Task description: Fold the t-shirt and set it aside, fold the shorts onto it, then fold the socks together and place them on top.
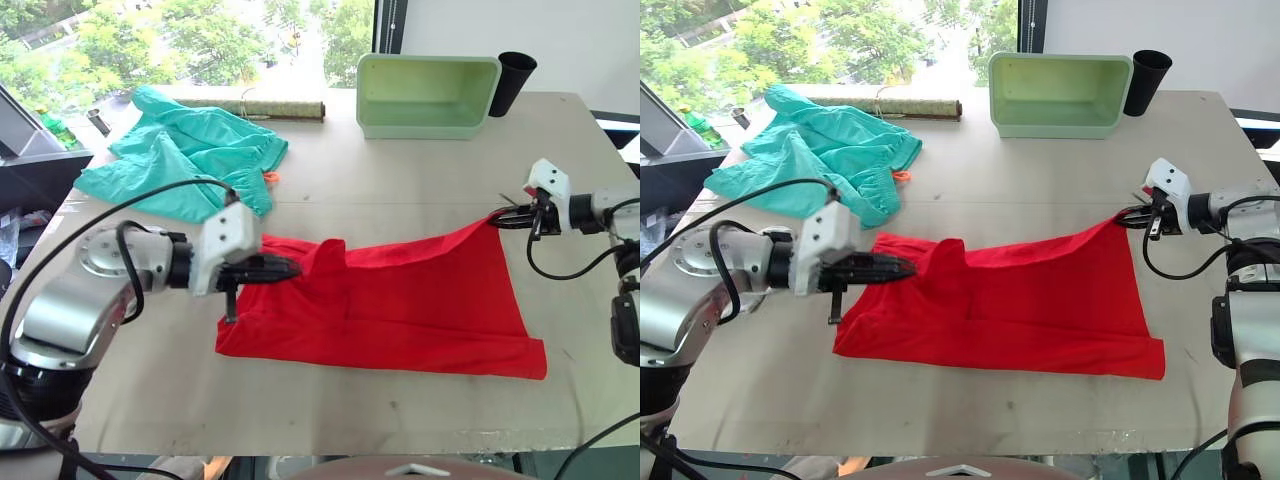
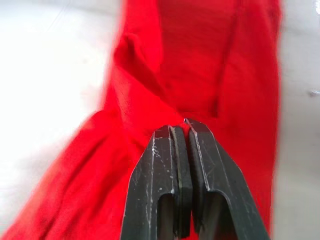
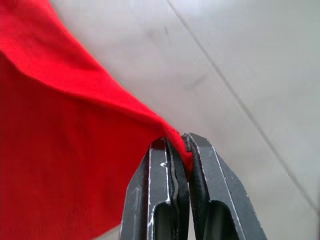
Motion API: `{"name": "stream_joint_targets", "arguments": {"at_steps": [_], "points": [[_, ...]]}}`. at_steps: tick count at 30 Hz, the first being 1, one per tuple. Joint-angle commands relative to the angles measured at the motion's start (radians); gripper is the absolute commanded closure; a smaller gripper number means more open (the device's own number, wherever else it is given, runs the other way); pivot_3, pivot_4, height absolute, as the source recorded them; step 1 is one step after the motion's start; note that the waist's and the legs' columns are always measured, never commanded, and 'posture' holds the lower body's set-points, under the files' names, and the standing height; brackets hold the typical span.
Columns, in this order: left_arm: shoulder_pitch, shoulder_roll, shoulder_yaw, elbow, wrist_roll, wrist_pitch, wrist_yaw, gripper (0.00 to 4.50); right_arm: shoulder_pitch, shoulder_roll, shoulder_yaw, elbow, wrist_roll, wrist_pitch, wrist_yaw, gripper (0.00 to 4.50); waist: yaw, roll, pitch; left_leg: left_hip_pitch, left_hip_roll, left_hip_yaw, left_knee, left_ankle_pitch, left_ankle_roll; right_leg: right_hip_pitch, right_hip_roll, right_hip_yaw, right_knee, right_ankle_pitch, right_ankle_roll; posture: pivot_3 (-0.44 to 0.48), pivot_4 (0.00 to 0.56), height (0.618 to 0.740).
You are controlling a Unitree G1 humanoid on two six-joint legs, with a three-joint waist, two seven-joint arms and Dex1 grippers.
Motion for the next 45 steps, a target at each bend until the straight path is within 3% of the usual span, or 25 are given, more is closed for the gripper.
{"name": "stream_joint_targets", "arguments": {"at_steps": [1, 8, 20, 25, 35, 45], "points": [[-0.011, -0.007, 0.072, 0.060, 0.004, -0.076, 0.003, 4.50, 0.056, -0.031, -0.062, -0.055, 0.067, -0.083, 0.018, 4.48, 0.000, 0.000, 0.000, 0.000, 0.000, 0.000, 0.000, 0.000, 0.000, 0.000, 0.000, 0.000, 0.000, 0.000, 0.000, 0.000, 0.150, 0.740], [0.046, -0.027, 0.061, 0.097, 0.042, -0.143, 0.008, 4.50, 0.222, -0.034, -0.123, -0.204, 0.157, -0.172, 0.018, 4.48, -0.002, 0.000, 0.000, 0.000, 0.000, 0.001, -0.001, 0.000, 0.000, 0.000, 0.000, 0.001, -0.001, 0.000, 0.000, 0.000, 0.150, 0.740], [0.126, -0.088, 0.039, 0.107, 0.133, -0.288, 0.061, 4.50, 0.522, -0.024, -0.154, -0.504, 0.216, -0.368, -0.126, 4.48, 0.000, 0.000, 0.000, 0.003, 0.000, 0.002, -0.001, 0.000, 0.000, 0.002, -0.005, 0.001, -0.001, 0.000, 0.000, 0.000, 0.150, 0.740], [-0.017, -0.205, 0.025, 0.231, 0.229, -0.392, 0.215, 4.50, 0.541, -0.016, -0.158, -0.539, 0.225, -0.347, -0.206, 4.48, 0.004, 0.000, 0.000, 0.004, 0.000, 0.002, -0.001, 0.000, 0.000, 0.003, -0.005, 0.000, -0.001, 0.000, 0.000, 0.000, 0.150, 0.740], [-0.273, -0.329, -0.044, 0.500, 0.346, -0.568, 0.305, 4.50, 0.491, -0.019, -0.136, -0.529, 0.214, -0.237, -0.294, 4.48, 0.003, 0.000, 0.000, 0.007, 0.000, 0.005, -0.001, 0.000, 0.000, 0.005, 0.000, 0.000, 0.000, 0.000, 0.001, 0.000, 0.150, 0.740], [-0.235, -0.317, -0.045, 0.589, 0.367, -0.669, 0.268, 4.50, 0.536, -0.021, -0.129, -0.594, 0.207, -0.145, -0.334, 4.48, 0.002, 0.000, 0.000, 0.008, 0.001, 0.007, -0.002, 0.000, 0.000, 0.004, 0.000, 0.002, 0.000, 0.000, 0.001, 0.000, 0.150, 0.740]]}}
